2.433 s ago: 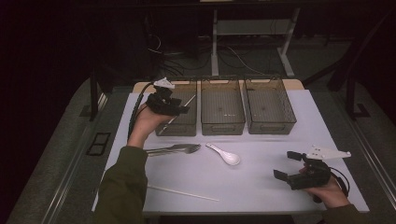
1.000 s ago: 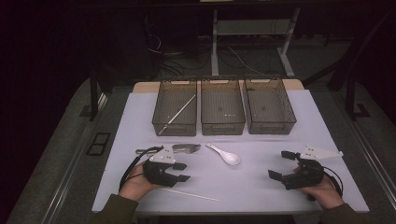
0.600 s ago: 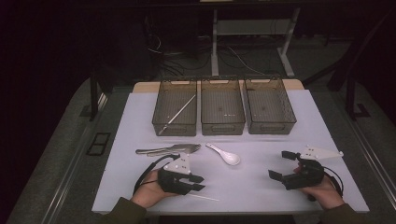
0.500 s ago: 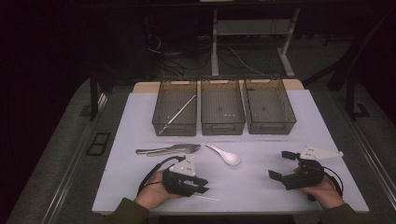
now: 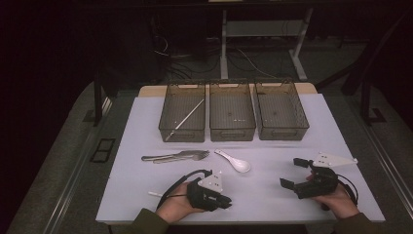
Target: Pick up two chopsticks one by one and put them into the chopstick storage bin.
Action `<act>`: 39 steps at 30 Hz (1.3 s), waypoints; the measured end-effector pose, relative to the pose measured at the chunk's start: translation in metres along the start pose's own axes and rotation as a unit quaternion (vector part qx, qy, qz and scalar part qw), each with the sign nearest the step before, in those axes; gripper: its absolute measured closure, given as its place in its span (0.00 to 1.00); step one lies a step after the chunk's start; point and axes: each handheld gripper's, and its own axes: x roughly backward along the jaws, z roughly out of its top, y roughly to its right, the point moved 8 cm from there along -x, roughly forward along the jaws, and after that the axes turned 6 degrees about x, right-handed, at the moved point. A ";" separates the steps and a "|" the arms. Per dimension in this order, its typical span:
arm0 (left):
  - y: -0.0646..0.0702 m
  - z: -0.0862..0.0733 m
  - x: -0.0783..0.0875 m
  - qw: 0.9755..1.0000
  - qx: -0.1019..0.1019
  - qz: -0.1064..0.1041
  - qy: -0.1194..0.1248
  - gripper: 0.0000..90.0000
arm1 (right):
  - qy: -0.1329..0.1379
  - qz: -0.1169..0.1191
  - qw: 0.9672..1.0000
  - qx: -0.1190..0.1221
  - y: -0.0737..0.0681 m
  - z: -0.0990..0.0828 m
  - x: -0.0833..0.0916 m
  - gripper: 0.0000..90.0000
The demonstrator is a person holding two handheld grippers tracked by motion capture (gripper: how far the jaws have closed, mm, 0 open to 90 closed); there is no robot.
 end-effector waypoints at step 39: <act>-0.003 -0.003 -0.011 0.999 -0.014 -0.022 -0.022 0.90 | -0.001 0.001 1.000 0.001 0.000 0.000 0.000 0.01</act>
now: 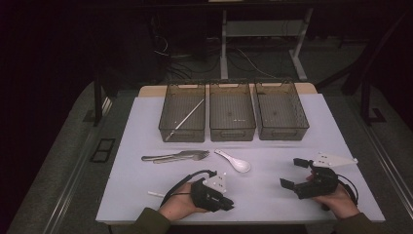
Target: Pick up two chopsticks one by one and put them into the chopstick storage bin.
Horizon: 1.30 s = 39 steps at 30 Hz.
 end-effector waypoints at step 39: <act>-0.097 0.012 0.018 0.985 0.094 0.140 0.025 0.97 | -0.001 0.003 1.000 -0.001 -0.001 0.000 0.000 0.01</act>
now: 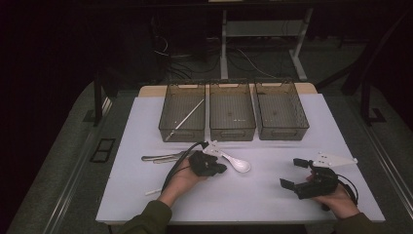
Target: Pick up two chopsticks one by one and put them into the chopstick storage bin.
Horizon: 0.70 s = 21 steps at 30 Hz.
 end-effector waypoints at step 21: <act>-0.005 -0.046 0.083 0.997 0.041 0.046 0.050 0.66 | 0.000 -0.002 1.000 -0.001 0.000 0.000 0.001 0.01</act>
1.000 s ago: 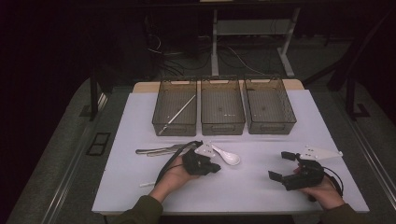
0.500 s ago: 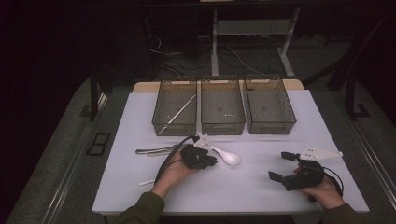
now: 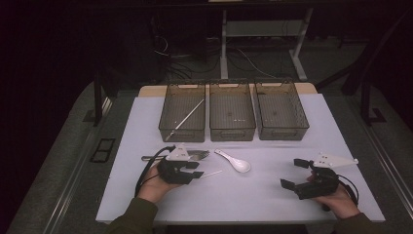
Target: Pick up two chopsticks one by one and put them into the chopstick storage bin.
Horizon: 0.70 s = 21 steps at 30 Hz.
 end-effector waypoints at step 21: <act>-0.014 -0.042 0.011 0.999 0.003 -0.021 -0.037 0.87 | 0.000 0.000 1.000 0.001 -0.001 0.000 0.000 0.01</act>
